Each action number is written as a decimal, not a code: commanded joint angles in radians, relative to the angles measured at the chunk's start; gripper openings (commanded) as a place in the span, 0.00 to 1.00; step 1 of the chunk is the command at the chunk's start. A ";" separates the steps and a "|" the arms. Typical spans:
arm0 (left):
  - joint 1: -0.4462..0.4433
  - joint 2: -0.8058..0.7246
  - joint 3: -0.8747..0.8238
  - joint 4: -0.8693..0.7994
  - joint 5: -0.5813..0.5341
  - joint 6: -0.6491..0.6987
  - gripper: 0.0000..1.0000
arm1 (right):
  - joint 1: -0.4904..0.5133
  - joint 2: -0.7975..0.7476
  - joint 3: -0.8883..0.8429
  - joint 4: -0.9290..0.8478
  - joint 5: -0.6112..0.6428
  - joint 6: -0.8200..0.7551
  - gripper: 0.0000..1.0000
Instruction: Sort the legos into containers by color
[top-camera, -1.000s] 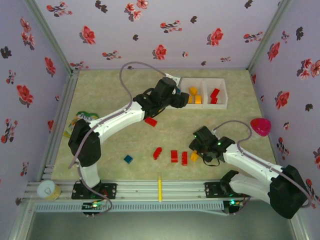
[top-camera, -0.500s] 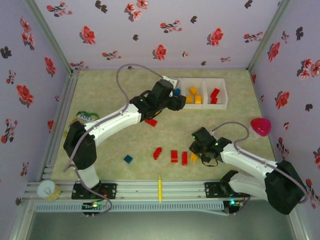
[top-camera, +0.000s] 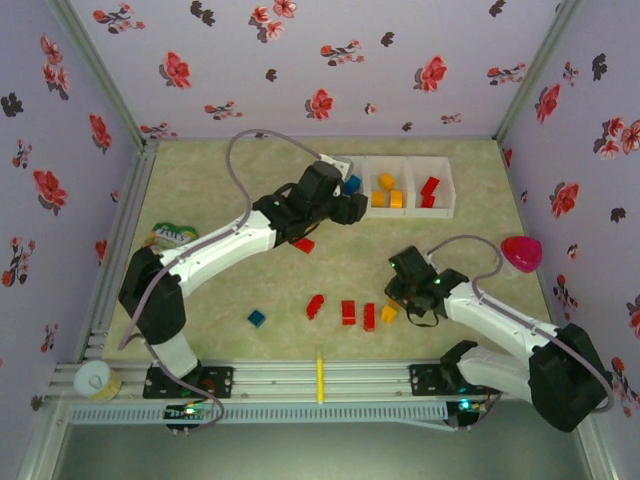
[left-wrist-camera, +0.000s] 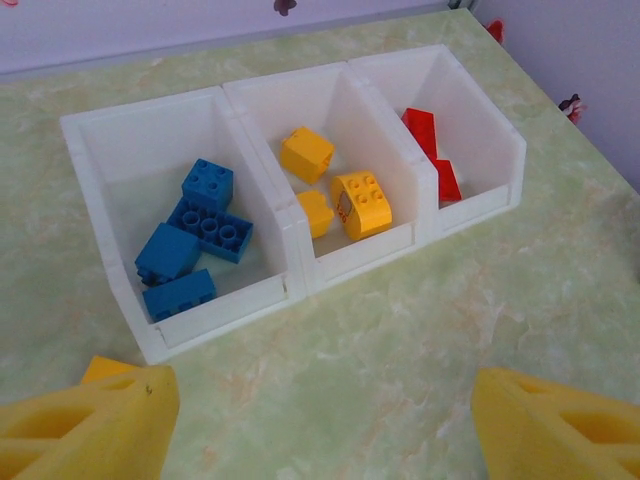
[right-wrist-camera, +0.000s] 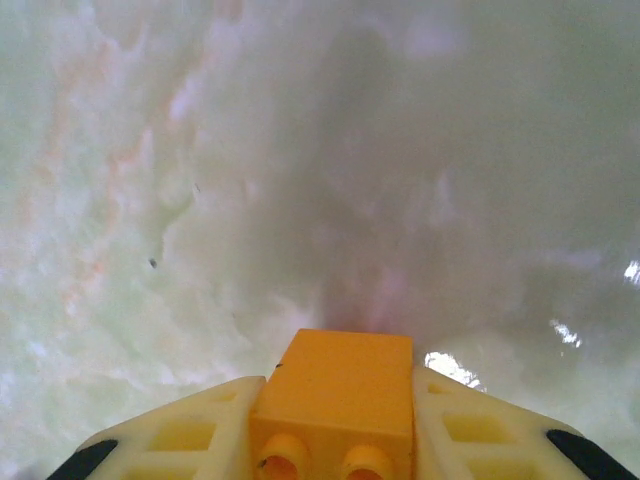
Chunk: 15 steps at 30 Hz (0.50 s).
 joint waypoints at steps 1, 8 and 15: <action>-0.009 -0.049 -0.020 -0.029 -0.034 -0.020 0.77 | -0.046 0.004 0.068 -0.027 0.046 -0.115 0.30; -0.009 -0.082 -0.067 -0.046 -0.067 -0.047 0.77 | -0.140 0.104 0.260 0.052 0.097 -0.341 0.29; -0.016 -0.136 -0.151 -0.080 -0.110 -0.088 0.77 | -0.209 0.347 0.511 0.182 0.133 -0.565 0.28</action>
